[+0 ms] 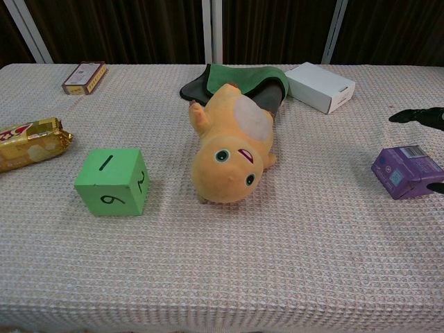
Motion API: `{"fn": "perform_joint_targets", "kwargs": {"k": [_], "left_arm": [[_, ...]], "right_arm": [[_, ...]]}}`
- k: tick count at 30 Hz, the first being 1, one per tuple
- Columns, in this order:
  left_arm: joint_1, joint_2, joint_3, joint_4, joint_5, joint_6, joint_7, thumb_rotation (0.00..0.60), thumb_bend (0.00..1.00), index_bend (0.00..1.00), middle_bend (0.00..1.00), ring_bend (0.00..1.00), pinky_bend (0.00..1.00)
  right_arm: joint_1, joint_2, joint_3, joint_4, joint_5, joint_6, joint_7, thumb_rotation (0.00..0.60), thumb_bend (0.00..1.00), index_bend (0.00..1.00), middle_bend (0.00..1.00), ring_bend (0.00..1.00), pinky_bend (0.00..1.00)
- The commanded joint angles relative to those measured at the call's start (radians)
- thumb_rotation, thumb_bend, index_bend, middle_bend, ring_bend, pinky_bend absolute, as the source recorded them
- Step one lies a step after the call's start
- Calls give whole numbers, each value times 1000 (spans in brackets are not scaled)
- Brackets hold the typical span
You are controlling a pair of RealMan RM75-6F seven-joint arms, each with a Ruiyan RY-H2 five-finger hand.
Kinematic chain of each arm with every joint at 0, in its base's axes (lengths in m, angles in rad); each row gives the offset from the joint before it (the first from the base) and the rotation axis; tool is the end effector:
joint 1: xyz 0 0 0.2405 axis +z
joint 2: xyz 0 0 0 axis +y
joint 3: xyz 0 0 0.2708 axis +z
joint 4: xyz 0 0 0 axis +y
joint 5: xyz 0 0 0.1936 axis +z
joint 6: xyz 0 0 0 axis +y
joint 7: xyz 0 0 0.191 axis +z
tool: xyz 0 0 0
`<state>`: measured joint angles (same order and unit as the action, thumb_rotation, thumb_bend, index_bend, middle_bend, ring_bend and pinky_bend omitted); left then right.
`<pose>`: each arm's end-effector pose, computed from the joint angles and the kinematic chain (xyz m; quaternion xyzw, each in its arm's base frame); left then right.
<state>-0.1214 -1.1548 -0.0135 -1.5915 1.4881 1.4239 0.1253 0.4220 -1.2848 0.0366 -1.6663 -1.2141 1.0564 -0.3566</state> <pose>-0.3207 0.2318 0.1538 -0.6380 -0.3724 -0.3364 0.5841 -0.2690 -0.3032 0.0512 0.7248 -0.4159 0.2693 0.4788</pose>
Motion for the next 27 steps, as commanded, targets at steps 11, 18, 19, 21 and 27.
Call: {"fn": "perform_joint_targets", "kwargs": {"k": [11, 18, 19, 21, 27], "left_arm": [[4, 5, -2, 11, 2, 8, -27, 600, 129, 166, 98, 82, 228], [8, 4, -7, 17, -7, 13, -28, 600, 129, 166, 98, 82, 228], [8, 4, -8, 17, -8, 14, -29, 600, 129, 166, 98, 82, 228], [10, 5, -7, 17, -9, 14, -29, 600, 129, 166, 98, 82, 228], [10, 5, -6, 17, -7, 14, -29, 600, 129, 166, 98, 82, 228]], "right_arm": [[59, -71, 25, -77, 176, 30, -246, 600, 160, 0, 222, 0, 0], [76, -81, 17, -73, 191, 25, -278, 600, 176, 0, 263, 0, 0], [78, -83, 16, -72, 196, 26, -285, 600, 176, 0, 294, 0, 0], [83, -86, 13, -72, 208, 26, -302, 600, 176, 0, 347, 0, 0], [87, -103, 11, -67, 213, 53, -325, 600, 201, 0, 456, 0, 0]]}}
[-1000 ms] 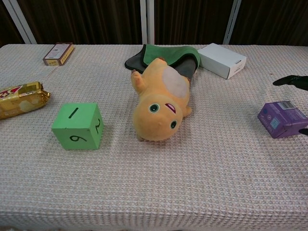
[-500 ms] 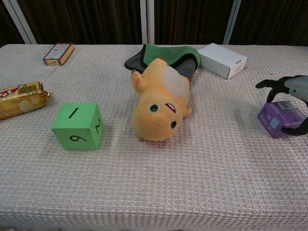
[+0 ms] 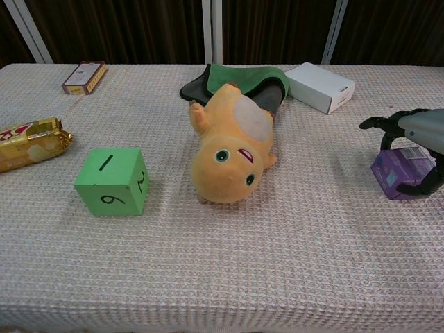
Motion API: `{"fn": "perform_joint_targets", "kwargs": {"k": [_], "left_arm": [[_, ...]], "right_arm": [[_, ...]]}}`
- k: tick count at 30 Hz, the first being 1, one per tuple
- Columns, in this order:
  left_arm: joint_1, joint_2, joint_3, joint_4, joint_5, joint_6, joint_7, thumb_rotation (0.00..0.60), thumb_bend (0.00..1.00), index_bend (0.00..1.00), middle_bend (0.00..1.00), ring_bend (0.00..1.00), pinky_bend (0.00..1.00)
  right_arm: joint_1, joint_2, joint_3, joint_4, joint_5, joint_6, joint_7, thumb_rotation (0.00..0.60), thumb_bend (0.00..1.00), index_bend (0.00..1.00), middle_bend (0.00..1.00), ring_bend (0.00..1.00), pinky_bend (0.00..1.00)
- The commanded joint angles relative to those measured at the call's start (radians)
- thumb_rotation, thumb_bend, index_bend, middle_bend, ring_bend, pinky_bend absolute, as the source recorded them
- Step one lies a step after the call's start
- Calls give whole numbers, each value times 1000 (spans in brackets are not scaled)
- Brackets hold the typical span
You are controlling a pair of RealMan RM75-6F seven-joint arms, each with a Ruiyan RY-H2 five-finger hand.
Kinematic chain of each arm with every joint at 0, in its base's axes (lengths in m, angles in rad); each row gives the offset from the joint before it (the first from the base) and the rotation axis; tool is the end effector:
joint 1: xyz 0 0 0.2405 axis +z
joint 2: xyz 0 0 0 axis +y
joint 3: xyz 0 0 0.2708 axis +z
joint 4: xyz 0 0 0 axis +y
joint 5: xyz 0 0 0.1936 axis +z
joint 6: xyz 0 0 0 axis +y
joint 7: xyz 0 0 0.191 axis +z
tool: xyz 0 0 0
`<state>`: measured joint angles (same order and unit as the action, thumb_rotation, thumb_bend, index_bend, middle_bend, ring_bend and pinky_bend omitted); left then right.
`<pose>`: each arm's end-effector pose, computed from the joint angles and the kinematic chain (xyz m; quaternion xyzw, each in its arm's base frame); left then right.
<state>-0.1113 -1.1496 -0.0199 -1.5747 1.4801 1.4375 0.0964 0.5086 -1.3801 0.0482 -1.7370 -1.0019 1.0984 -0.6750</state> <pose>-0.3264 0.2305 0.1614 -0.6271 -0.3746 -0.3401 0.5923 -0.2405 -0.3140 0.0208 0.7458 -0.3838 0.2249 0.4959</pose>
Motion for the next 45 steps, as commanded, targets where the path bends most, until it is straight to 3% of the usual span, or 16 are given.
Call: {"fn": "perform_joint_targets", "kwargs": {"k": [1, 6, 13, 16, 21, 26, 29, 45], "left_arm": [[0, -1, 0, 0, 2, 0, 0, 600, 129, 166, 98, 82, 228], [0, -2, 1, 2, 4, 1, -3, 600, 130, 166, 98, 82, 228], [1, 0, -1, 1, 9, 8, -5, 600, 129, 166, 98, 82, 228], [1, -1, -1, 0, 14, 12, -5, 600, 129, 166, 98, 82, 228], [1, 3, 0, -5, 16, 12, -2, 600, 129, 166, 98, 82, 228], [-1, 0, -2, -4, 19, 12, -2, 600, 129, 166, 98, 83, 228], [-2, -5, 0, -3, 22, 11, 1, 600, 129, 167, 98, 82, 228], [-5, -12, 5, -12, 21, 1, 26, 600, 129, 168, 98, 82, 228]], "right_arm": [[0, -11, 0, 7, 1, 16, -7, 600, 216, 0, 479, 4, 0], [-11, -16, 3, 1, -37, 42, 38, 600, 279, 0, 555, 61, 0], [-37, -12, 1, 8, -185, 51, 247, 600, 325, 0, 574, 82, 0], [-49, -33, -2, 56, -275, 55, 409, 600, 325, 0, 575, 82, 0], [-82, -73, -7, 164, -422, 103, 785, 600, 325, 0, 585, 82, 0], [-105, -105, -15, 303, -473, 125, 1085, 600, 327, 0, 588, 83, 0], [-103, -108, -23, 354, -483, 99, 1194, 600, 327, 0, 594, 82, 0], [-118, -79, -52, 433, -515, 81, 1266, 600, 330, 0, 585, 82, 0]]}}
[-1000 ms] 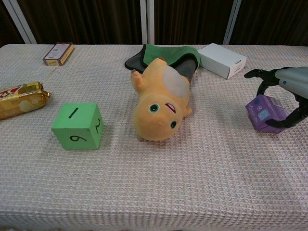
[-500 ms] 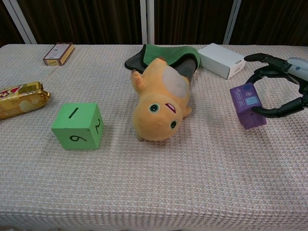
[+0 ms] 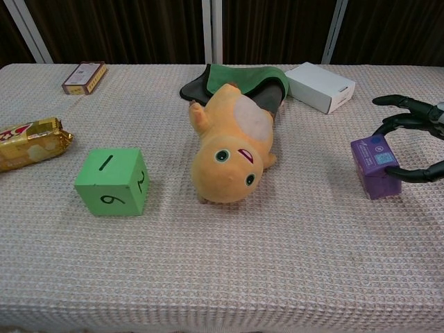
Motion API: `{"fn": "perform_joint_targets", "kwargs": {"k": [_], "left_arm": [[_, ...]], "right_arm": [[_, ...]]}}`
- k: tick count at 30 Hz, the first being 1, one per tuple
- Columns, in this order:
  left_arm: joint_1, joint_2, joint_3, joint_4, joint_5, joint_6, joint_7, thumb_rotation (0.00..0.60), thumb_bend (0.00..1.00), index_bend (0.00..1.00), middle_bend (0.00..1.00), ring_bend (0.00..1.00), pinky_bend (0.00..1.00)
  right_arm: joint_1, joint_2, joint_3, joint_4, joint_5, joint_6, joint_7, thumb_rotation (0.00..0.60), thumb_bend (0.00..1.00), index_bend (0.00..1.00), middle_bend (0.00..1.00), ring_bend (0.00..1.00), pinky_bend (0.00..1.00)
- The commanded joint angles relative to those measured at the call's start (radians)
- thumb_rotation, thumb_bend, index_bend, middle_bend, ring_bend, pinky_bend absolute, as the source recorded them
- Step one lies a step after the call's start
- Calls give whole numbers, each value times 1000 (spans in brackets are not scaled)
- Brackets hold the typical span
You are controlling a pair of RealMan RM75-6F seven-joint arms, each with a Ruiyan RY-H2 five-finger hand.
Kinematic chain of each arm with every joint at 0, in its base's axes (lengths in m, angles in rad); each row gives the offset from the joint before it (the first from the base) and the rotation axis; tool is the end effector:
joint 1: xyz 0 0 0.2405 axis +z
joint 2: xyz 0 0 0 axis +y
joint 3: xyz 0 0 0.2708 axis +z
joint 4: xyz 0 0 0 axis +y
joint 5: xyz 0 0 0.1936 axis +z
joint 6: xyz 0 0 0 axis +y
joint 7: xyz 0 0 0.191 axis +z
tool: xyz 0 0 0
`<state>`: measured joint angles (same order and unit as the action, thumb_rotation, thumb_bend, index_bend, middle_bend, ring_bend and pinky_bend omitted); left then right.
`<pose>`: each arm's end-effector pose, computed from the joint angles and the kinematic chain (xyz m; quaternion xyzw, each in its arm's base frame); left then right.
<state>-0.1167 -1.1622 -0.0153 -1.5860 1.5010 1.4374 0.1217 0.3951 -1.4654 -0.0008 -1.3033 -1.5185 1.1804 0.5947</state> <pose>-0.3188 0.2309 0.1536 -0.6368 -0.3684 -0.3435 0.5838 -0.2782 -0.3069 0.0242 0.5785 -0.5780 0.4791 0.3188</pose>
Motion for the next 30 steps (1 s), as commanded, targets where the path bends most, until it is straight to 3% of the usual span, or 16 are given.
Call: {"fn": "perform_joint_targets", "kwargs": {"k": [1, 15, 17, 20, 24, 30], "left_arm": [[0, 0, 0, -1, 1, 1, 1, 600, 129, 168, 98, 82, 228], [2, -3, 4, -5, 8, 4, 7, 600, 130, 168, 98, 82, 228], [3, -2, 5, -6, 9, 7, 7, 600, 129, 168, 98, 82, 228], [5, 0, 4, -7, 9, 10, 6, 600, 129, 168, 98, 82, 228], [6, 2, 3, -6, 7, 11, 3, 600, 129, 168, 98, 82, 228], [6, 2, 3, -6, 7, 12, 1, 600, 129, 170, 98, 83, 228]], "right_arm": [[-7, 10, -4, -1, 4, -2, -6, 600, 331, 0, 582, 82, 0], [-35, 43, -19, -13, 17, -21, -45, 600, 348, 0, 501, 49, 0], [-34, 45, -21, -13, 8, -21, -42, 600, 335, 0, 429, 18, 0], [-32, 48, -25, -9, -13, -14, -38, 600, 307, 0, 231, 0, 0], [-32, 52, -32, -2, -35, -3, -29, 600, 219, 0, 50, 0, 0], [-31, 62, -40, -6, -56, 5, -39, 600, 177, 0, 0, 0, 0]]}}
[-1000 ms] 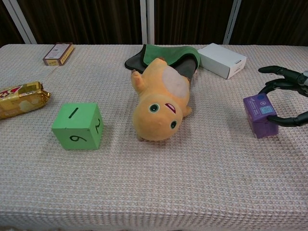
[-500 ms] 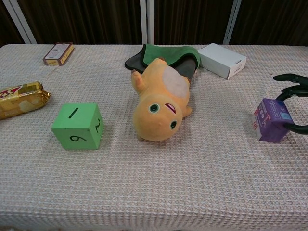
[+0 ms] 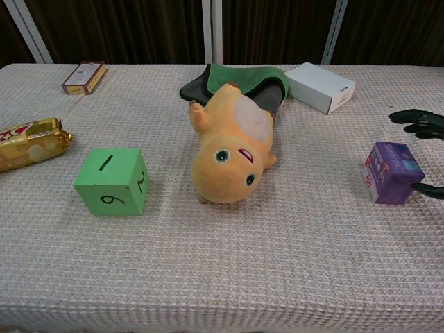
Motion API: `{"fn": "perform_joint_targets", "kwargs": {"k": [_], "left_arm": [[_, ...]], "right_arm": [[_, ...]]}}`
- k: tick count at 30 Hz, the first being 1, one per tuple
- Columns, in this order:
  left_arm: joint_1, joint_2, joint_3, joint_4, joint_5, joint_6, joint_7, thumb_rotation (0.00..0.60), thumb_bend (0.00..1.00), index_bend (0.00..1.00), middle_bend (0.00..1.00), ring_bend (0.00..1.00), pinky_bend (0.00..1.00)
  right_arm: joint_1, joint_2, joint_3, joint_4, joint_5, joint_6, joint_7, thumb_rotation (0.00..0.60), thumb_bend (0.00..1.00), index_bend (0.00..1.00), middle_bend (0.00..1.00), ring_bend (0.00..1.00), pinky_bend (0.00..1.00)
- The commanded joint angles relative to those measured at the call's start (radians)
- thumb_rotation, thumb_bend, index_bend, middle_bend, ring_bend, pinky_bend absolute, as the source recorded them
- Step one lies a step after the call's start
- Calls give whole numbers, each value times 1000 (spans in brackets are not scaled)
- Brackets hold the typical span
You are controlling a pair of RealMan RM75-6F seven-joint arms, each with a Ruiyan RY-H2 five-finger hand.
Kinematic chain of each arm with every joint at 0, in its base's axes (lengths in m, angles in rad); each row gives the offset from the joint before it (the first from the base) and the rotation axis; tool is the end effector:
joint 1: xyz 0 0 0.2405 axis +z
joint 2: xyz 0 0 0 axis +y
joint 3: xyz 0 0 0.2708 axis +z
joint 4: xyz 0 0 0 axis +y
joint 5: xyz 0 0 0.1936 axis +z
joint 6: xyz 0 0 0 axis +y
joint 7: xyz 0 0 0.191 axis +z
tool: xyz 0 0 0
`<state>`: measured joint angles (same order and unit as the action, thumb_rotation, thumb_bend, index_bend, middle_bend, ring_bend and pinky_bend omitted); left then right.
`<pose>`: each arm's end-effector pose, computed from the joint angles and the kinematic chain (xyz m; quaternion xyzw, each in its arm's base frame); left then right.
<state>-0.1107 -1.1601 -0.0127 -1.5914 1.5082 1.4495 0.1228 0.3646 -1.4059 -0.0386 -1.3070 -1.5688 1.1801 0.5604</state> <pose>-0.3174 0.2284 0.1549 -0.6356 -0.3666 -0.3464 0.5845 -0.2949 -0.2908 0.0363 0.6133 -0.5605 0.4444 0.3351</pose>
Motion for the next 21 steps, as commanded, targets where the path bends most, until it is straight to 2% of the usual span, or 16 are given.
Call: {"fn": "perform_joint_targets", "kwargs": {"k": [1, 5, 7, 9, 10, 11, 13, 16, 21], "left_arm": [[0, 0, 0, -1, 0, 1, 0, 600, 129, 171, 98, 82, 228], [3, 7, -1, -7, 1, 7, 1, 600, 129, 170, 98, 82, 228], [5, 11, -2, -10, 2, 12, 1, 600, 129, 170, 98, 82, 228], [9, 18, -4, -17, 2, 20, 0, 600, 129, 170, 98, 82, 228], [11, 23, -4, -21, 1, 24, 0, 600, 128, 170, 98, 82, 228], [13, 26, -5, -25, 1, 27, 0, 600, 129, 170, 98, 83, 228], [16, 34, -6, -34, 2, 35, -2, 600, 129, 170, 98, 83, 228], [18, 42, -9, -39, 1, 39, -4, 600, 129, 170, 98, 82, 228], [14, 42, -10, -40, -4, 28, -6, 600, 129, 171, 98, 82, 228]], "right_arm": [[-2, 6, -4, -6, -10, 10, -8, 600, 176, 0, 0, 0, 0], [-23, 58, -19, -42, -57, 79, -78, 600, 169, 0, 0, 0, 0], [-48, 111, -29, -68, -78, 129, -184, 600, 159, 0, 0, 0, 0], [-107, 183, -29, -108, -68, 208, -422, 600, 153, 0, 0, 0, 0], [-156, 210, -12, -132, -34, 276, -603, 600, 147, 0, 0, 0, 0], [-195, 222, 0, -150, -4, 327, -726, 600, 142, 0, 0, 0, 0], [-275, 242, 20, -202, 78, 413, -867, 600, 134, 0, 0, 0, 0], [-342, 269, 30, -227, 148, 459, -814, 600, 130, 0, 0, 0, 0], [-388, 237, 44, -93, 135, 517, -705, 600, 129, 0, 0, 0, 0]]}}
